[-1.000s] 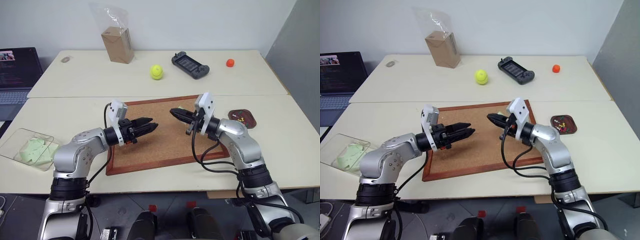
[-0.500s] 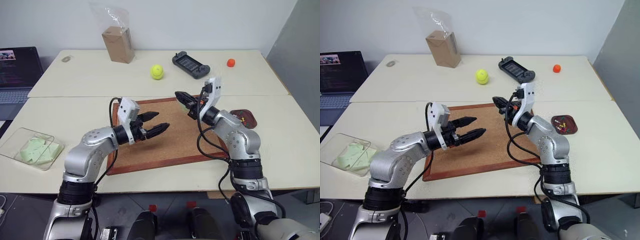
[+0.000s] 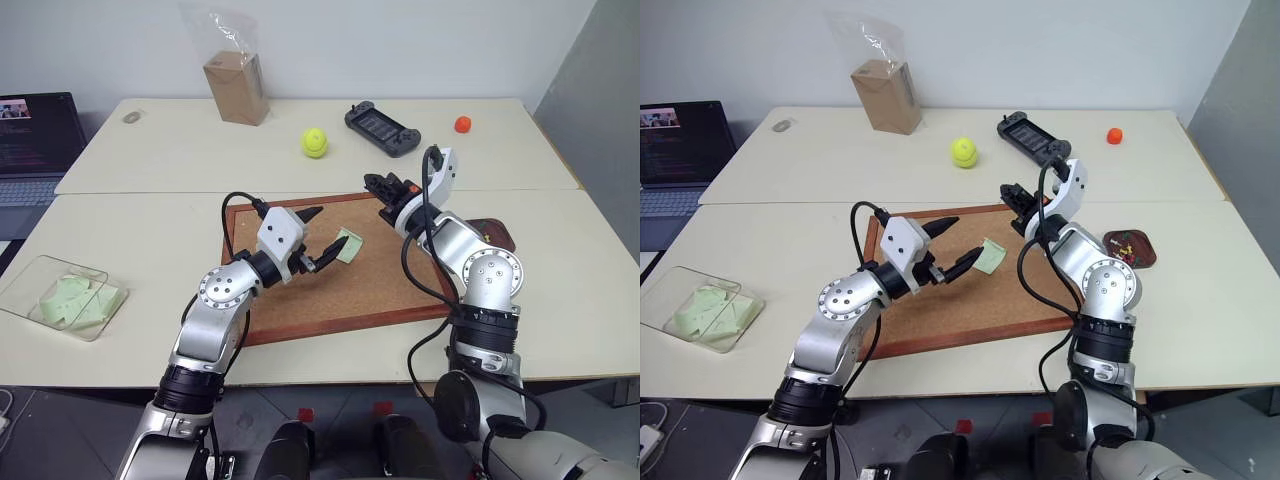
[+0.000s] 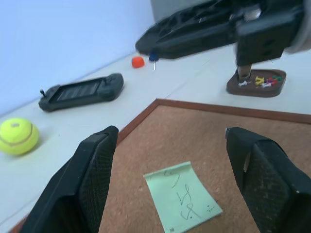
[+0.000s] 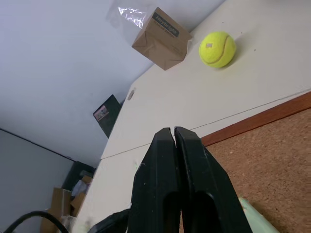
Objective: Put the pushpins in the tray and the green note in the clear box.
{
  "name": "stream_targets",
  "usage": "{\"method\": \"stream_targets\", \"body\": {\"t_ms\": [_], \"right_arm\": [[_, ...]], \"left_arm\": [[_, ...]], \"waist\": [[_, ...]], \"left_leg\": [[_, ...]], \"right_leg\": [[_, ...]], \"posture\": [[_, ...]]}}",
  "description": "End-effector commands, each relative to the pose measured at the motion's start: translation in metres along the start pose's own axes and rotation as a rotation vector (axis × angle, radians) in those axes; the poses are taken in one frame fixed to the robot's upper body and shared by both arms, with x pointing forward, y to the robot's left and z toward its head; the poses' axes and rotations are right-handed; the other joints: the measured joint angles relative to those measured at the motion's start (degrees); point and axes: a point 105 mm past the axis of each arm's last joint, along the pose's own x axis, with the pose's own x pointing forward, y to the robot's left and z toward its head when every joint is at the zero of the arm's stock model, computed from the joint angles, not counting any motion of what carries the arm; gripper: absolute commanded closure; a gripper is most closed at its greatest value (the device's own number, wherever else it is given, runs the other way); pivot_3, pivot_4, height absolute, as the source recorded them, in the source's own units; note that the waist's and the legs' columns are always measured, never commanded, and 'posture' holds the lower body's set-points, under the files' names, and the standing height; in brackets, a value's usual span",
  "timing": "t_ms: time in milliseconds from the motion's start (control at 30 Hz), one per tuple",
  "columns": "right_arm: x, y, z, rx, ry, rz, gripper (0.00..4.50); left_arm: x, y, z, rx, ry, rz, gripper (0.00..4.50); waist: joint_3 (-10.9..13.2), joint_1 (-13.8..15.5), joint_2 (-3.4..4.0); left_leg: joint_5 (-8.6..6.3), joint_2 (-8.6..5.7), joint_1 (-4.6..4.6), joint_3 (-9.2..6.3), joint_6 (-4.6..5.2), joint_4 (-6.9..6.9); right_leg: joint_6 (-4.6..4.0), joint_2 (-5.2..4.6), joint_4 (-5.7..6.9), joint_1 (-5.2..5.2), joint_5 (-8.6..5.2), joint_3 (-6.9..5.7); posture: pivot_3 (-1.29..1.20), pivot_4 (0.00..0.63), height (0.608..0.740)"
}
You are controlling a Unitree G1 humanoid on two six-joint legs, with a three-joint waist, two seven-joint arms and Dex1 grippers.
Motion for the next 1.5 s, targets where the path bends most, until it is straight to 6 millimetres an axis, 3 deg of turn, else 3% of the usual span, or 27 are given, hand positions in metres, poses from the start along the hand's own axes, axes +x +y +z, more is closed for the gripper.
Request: {"method": "stream_targets", "body": {"t_ms": [33, 233, 400, 533, 600, 800, 967, 1267, 1367, 1500], "right_arm": [[-0.018, 0.007, 0.000, -0.415, 0.031, 0.089, 4.50], [-0.031, -0.010, -0.002, -0.504, 0.034, 0.076, 4.50], [-0.049, -0.030, 0.011, -0.637, -0.003, -0.006, 4.50], [-0.078, -0.082, 0.037, -0.746, -0.035, -0.242, 4.50], [-0.086, -0.097, 0.044, -0.766, -0.043, -0.310, 4.50], [-0.099, -0.149, 0.059, -0.648, -0.057, -0.466, 4.50], [-0.096, -0.166, 0.061, -0.622, -0.047, -0.484, 4.50], [-0.089, -0.180, 0.066, -0.593, -0.062, -0.509, 4.50], [-0.088, -0.182, 0.068, -0.594, -0.062, -0.514, 3.88], [-0.089, -0.184, 0.068, -0.599, -0.061, -0.517, 2.74]], "left_arm": [[-0.015, 0.027, -0.008, -0.119, 0.079, 0.040, 0.77], [-0.022, 0.016, 0.006, -0.241, 0.083, -0.128, 0.77], [-0.024, -0.004, 0.019, -0.264, 0.082, -0.286, 0.77], [-0.017, -0.025, 0.030, -0.181, 0.076, -0.431, 0.77], [-0.010, -0.030, 0.032, -0.123, 0.068, -0.455, 0.77], [0.019, -0.042, 0.039, -0.023, 0.010, -0.522, 0.77], [0.028, -0.046, 0.037, -0.021, -0.004, -0.527, 0.77], [0.019, -0.044, 0.029, -0.028, 0.020, -0.514, 0.77], [0.018, -0.041, 0.029, -0.028, 0.021, -0.498, 0.76], [0.018, -0.041, 0.028, -0.027, 0.026, -0.487, 0.76]], "waist": [[0.0, -0.2, 0.00], [0.0, -1.1, -0.01], [0.0, -1.0, -0.01], [0.0, -0.5, -0.02], [0.0, 0.0, -0.02], [0.0, -0.1, -0.02], [0.0, -0.6, -0.01], [0.0, -0.8, -0.01], [0.0, -0.7, -0.01], [0.0, -0.7, -0.01]], "left_leg": [[0.00, -0.02, -0.02, 0.00, 0.00, 0.01], [-0.01, 0.02, -0.09, -0.03, 0.01, 0.00], [0.00, 0.03, -0.09, -0.04, 0.01, 0.03], [-0.01, 0.00, -0.10, -0.01, 0.01, 0.03], [0.00, -0.04, -0.11, 0.03, 0.01, 0.04], [0.00, -0.02, -0.03, 0.39, 0.00, 0.04], [0.00, 0.01, -0.03, 0.50, 0.01, 0.03], [0.00, 0.02, -0.06, 0.50, 0.01, 0.05], [0.00, 0.02, -0.06, 0.47, 0.01, 0.06], [0.00, 0.02, -0.07, 0.47, 0.01, 0.06]], "right_leg": [[0.00, 0.01, -0.01, -0.01, 0.00, 0.00], [0.01, 0.03, -0.02, -0.04, 0.00, -0.04], [0.01, 0.03, -0.02, -0.04, 0.00, -0.02], [0.01, 0.01, -0.06, -0.02, 0.00, -0.01], [0.01, 0.00, -0.09, 0.02, 0.00, -0.01], [0.01, 0.07, -0.06, 0.04, 0.00, 0.08], [0.01, 0.10, -0.03, 0.01, 0.00, 0.11], [0.01, 0.03, -0.04, 0.00, 0.00, 0.13], [0.01, 0.03, -0.04, 0.01, 0.00, 0.10], [0.01, 0.02, -0.04, 0.01, 0.00, 0.11]], "posture": [[0.00, 0.150, 0.740], [0.00, 0.150, 0.740], [0.00, 0.150, 0.740], [0.00, 0.150, 0.740], [0.00, 0.150, 0.740], [0.00, 0.150, 0.740], [0.00, 0.150, 0.740], [0.00, 0.150, 0.740], [0.00, 0.150, 0.740], [0.00, 0.150, 0.740]]}}
